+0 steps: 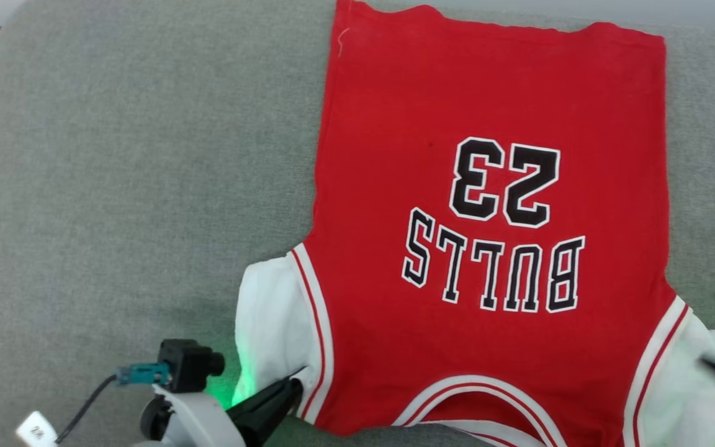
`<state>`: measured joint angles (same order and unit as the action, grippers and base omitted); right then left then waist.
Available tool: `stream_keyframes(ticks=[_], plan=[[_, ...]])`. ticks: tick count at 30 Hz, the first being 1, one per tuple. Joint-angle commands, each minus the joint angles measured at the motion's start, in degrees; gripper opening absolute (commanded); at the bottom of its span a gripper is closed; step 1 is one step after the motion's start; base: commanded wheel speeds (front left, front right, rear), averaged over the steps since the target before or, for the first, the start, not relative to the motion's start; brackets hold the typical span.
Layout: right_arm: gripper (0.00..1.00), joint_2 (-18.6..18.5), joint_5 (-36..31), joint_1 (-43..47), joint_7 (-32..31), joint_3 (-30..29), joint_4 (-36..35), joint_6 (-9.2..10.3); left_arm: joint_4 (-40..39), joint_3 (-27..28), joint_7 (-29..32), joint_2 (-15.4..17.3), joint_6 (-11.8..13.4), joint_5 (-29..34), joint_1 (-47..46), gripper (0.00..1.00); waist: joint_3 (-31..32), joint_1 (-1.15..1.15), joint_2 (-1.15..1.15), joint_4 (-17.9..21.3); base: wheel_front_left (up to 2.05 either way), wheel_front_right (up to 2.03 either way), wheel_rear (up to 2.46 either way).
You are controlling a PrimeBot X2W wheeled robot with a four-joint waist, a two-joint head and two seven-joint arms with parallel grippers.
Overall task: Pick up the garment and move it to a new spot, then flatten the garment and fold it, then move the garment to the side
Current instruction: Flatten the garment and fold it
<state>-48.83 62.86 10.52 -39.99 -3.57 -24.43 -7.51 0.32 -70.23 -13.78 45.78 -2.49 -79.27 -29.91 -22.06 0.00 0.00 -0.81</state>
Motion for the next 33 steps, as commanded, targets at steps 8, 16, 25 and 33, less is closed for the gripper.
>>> stream_keyframes(ticks=[8,16,25,33], plan=[[1.0,-2.2,-0.11,-13.12,-2.83,-15.69,5.98,0.04,-0.7,-0.69,1.09,-3.47,-0.59,2.41,-2.27,0.0,-2.53,0.0,0.0,-4.65,0.0,0.0,0.0],[1.0,1.28,-16.12,-40.85,-7.1,-5.28,21.71,0.04,0.38,-0.36,1.47,-6.31,-1.85,3.87,-5.45,0.0,-6.36,0.0,0.0,-9.74,0.0,0.0,0.0],[1.0,7.85,-29.69,-63.67,-14.48,2.94,43.17,0.04,1.59,-0.05,1.55,-9.19,-2.83,5.76,-8.59,0.0,-10.84,0.0,0.0,-13.51,0.0,0.0,0.0],[1.0,8.23,-34.92,-70.34,-22.48,5.48,53.87,0.04,3.49,-0.23,1.38,-10.44,-3.36,6.08,-9.27,0.0,-12.83,0.0,0.0,-14.63,0.0,0.0,0.0]])
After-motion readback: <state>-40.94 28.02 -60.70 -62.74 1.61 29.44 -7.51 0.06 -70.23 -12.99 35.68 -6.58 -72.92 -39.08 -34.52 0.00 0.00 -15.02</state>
